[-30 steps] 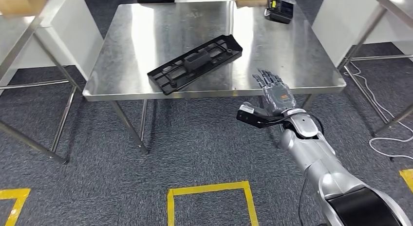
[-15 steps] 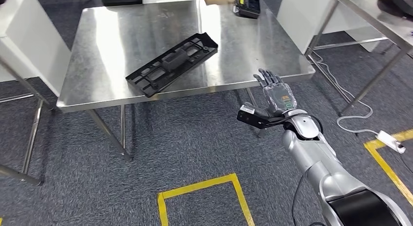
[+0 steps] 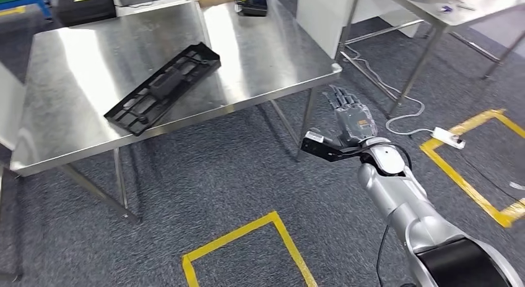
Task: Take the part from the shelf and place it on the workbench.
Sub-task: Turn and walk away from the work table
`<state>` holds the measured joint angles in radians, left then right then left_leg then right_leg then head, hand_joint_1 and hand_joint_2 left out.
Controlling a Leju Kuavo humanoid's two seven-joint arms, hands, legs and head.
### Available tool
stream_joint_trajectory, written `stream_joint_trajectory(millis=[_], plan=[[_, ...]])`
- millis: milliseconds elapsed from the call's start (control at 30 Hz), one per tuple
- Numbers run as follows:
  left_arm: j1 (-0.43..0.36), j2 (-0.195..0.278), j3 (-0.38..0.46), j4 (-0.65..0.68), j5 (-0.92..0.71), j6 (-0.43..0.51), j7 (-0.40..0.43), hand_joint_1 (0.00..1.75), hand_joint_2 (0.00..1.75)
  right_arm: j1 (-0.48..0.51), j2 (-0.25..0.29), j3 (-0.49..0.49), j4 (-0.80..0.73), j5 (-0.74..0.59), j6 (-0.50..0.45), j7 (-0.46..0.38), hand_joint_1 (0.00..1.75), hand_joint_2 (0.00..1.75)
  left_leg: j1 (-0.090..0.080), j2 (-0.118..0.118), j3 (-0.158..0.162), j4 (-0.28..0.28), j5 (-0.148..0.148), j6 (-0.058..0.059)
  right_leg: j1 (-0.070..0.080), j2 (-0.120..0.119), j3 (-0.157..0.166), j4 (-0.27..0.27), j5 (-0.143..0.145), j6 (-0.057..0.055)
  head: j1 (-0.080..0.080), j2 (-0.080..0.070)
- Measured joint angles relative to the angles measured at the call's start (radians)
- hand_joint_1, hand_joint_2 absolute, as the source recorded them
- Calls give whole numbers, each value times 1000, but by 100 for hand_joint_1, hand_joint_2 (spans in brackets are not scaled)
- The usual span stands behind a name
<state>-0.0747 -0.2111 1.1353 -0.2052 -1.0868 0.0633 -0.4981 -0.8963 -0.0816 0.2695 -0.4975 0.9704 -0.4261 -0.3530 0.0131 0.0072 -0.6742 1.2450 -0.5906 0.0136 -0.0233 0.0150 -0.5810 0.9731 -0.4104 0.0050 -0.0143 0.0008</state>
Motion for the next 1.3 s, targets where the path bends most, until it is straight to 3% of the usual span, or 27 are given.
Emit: stream_joint_trajectory(millis=[67, 133, 200, 267, 333, 400, 467, 533, 567, 600, 667, 733, 767, 800, 833, 900, 967, 1033, 1067, 1100, 1133, 1200, 1267, 1300], plan=[[1, 0, 0, 0, 0, 0, 0, 0, 0, 4, 3, 0, 0, 1, 0, 0, 0, 0, 1, -6, -26, 51, -1, -1, 1, 28, -2, 3, 1, -1, -1, 0], [1, 1, 0, 0, 0, 0, 1, 0, 0, 6, 3, 0, 0, 1, 0, 0, 0, 0, 7, -20, 22, -50, 68, -1, 0, 58, -3, 10, 1, 0, -2, 0], [1, 2, 0, 0, -1, -1, 2, 0, 0, 4, 5, 0, 0, 1, 0, 1, 0, 0, 17, -65, 82, -176, 120, -1, 4, 85, -10, 20, 1, 6, 0, 0], [0, 2, 0, 0, -2, -1, 3, 0, 0, 3, 4, 0, 0, 2, 0, 2, 0, 0, 16, -84, 96, -215, 124, 3, 7, 109, -24, 21, 6, 21, 0, 0], [-1, 1, 0, 0, -2, -2, 2, 0, 0, 5, -2, -1, -1, 4, -1, 3, 0, 0, 11, -58, 96, -223, 132, 16, 6, 126, -37, 18, 14, 39, 0, 0], [-2, 0, 0, 0, -2, -2, 2, 0, 0, 6, -9, -3, -1, 5, -3, 6, 0, 0, 11, -32, 100, -237, 143, 33, 9, 88, -63, 55, -6, 43, 4, 0], [-2, 0, 0, 0, -1, -2, 2, 0, 0, 9, -12, -7, -1, 5, -6, 12, 0, 0, 8, -6, 99, -243, 149, 42, 11, 24, -122, 174, -59, 38, 13, 0], [0, 0, 0, 0, 0, -2, 3, 0, 0, 17, -14, -12, 0, 5, -8, 18, 0, 0, 3, 22, 97, -243, 149, 43, 9, 1, -176, 292, -101, 42, 17, 0], [0, 0, 0, 0, 1, -2, 4, 0, 0, 23, -15, -15, 1, 4, -9, 19, 0, 0, 2, 36, 96, -243, 148, 43, 8, -3, -177, 305, -102, 48, 16, 0], [-1, 0, 0, 0, 2, -2, 5, 0, 0, 28, -18, -19, 1, 3, -9, 20, 0, 0, 1, 49, 96, -242, 148, 42, 7, -8, -157, 274, -90, 55, 17, 0], [-2, 0, 0, 0, 3, -2, 9, 0, 0, 33, -25, -26, 2, -5, -11, 20, 0, 0, -1, 73, 98, -242, 146, 39, 8, -52, -70, 125, -46, 64, 17, 0], [-2, -1, 0, 0, 3, -1, 13, 0, 0, 34, -30, -37, 3, -16, -13, 17, 0, 0, -7, 94, 101, -241, 142, 31, 17, -95, -11, 19, -16, 57, 17, 0], [-3, -1, 1, 0, 3, 0, 15, 0, 0, 37, -33, -43, 4, -23, -15, 14, 0, 0, -10, 104, 104, -241, 140, 26, 21, -100, -6, 6, -12, 49, 16, 0], [-4, -2, 1, 0, 4, 1, 16, 0, 0, 41, -36, -51, 5, -31, -17, 10, 0, 0, -11, 115, 106, -243, 138, 22, 25, -88, -8, 6, -9, 43, 14, 0], [-5, -3, 1, 0, 4, 1, 16, 0, 0, 49, -41, -60, 7, -40, -19, 6, 0, 0, -9, 120, 108, -242, 135, 16, 19, -73, -9, 4, -6, 34, 13, 0], [-7, -4, 1, 0, 4, 2, 17, 0, 0, 67, -46, -75, 12, -57, -26, -1, 0, 0, -3, 82, 99, -213, 108, 6, 7, -49, -7, -1, 1, 16, 9, 0], [-7, -4, 2, 0, 4, 2, 18, 0, 0, 92, -42, -88, 17, -74, -35, -7, 0, 0, 2, 17, 55, -108, 41, 0, 2, -25, -7, -3, 5, 2, 3, 0], [-7, -5, 3, 0, 4, 2, 17, 0, 0, 134, -36, -102, 25, -94, -47, -17, 0, 0, 2, -7, -3, 18, -14, -3, 4, 2, -8, -2, 5, -2, 0, 0], [-7, -5, 3, 0, 4, 2, 16, 0, 0, 159, -34, -109, 28, -104, -53, -22, 0, 0, 3, -10, -17, 44, -14, -4, 5, 17, -8, 0, 5, -2, 0, 0], [-7, -5, 4, 0, 5, 3, 15, 0, 0, 184, -33, -118, 32, -116, -60, -28, 0, 0, 5, -11, -13, 31, 5, -5, 4, 32, -9, 2, 5, -2, 0, 0], [-7, -5, 4, 0, 6, 4, 14, 0, 0, 207, -32, -128, 35, -126, -65, -32, 0, 0, 9, -16, 9, -19, 41, -6, 4, 48, -9, 6, 5, -1, 0, 0], [-7, -5, 6, 0, 8, 9, 13, 0, 0, 239, -29, -149, 43, -144, -76, -36, 0, 0, 19, -55, 69, -150, 103, -6, 5, 76, -14, 17, 1, 5, 0, 0], [-7, -5, 9, 0, 11, 13, 16, 0, 0, 259, -26, -168, 51, -157, -83, -35, 0, 0, 20, -82, 96, -210, 119, -3, 9, 100, -26, 25, 1, 18, 2, 0], [-8, -5, 11, 0, 13, 16, 18, 0, 0, 269, -25, -178, 56, -162, -84, -35, 0, 0, 16, -76, 97, -213, 117, 2, 11, 111, -32, 25, 4, 25, 3, 0]])
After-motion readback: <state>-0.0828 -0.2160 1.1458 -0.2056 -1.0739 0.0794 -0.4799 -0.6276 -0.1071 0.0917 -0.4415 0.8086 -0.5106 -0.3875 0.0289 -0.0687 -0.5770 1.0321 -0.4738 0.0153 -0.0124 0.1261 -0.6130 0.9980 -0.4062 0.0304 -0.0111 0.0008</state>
